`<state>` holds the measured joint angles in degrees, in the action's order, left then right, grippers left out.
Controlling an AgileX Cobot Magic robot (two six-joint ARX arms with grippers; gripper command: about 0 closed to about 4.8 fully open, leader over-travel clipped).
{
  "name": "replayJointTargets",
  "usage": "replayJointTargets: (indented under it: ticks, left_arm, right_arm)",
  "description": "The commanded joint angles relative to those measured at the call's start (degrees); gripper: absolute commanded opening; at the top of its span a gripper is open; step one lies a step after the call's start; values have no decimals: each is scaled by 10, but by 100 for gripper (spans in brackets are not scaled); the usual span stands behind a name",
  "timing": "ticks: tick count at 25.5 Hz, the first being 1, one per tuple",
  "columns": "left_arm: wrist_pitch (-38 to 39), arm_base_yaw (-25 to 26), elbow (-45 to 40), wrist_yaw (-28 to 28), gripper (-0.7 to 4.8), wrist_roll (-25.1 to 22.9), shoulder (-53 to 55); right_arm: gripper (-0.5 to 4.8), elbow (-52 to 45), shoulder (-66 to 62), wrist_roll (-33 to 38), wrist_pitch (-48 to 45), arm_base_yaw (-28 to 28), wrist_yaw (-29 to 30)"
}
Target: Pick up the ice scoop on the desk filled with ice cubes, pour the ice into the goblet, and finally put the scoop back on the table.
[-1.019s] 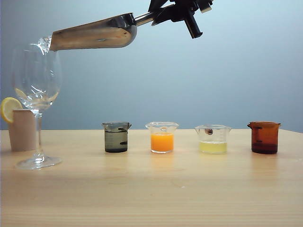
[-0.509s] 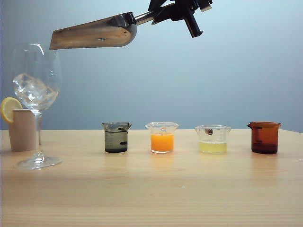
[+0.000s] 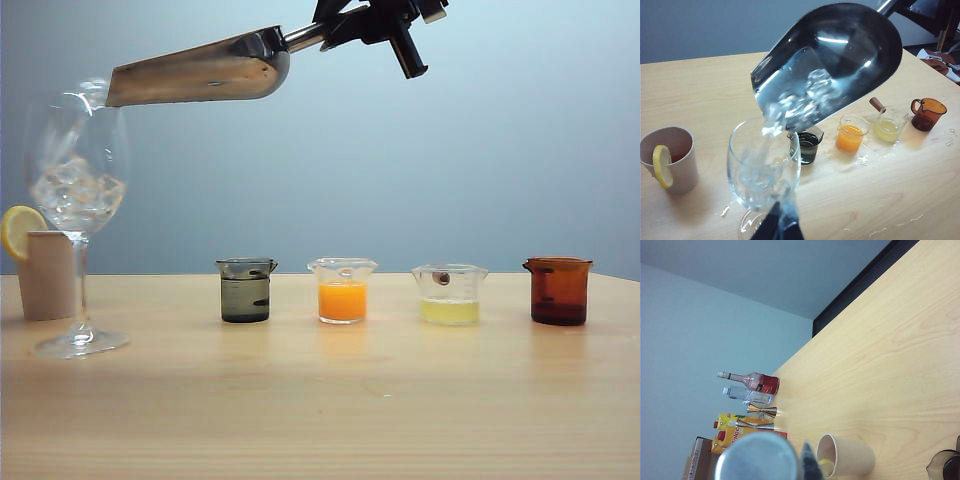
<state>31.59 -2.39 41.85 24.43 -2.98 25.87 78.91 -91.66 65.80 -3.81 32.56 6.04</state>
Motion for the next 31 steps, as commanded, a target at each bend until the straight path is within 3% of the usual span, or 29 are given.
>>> replayJointTargets:
  ticks: [1,22,31]
  left_arm:
    - [-3,1,2,0,-5,0,0]
    - [-3,1,2,0,-5,0,0]
    - [-3,1,2,0,-5,0,0]
  right_arm:
    - [-5,6,5,1,-25,1,1]
    - [-5,6,7,2,-26,0,4]
    - [-5,5,36,45,-4,-30,86]
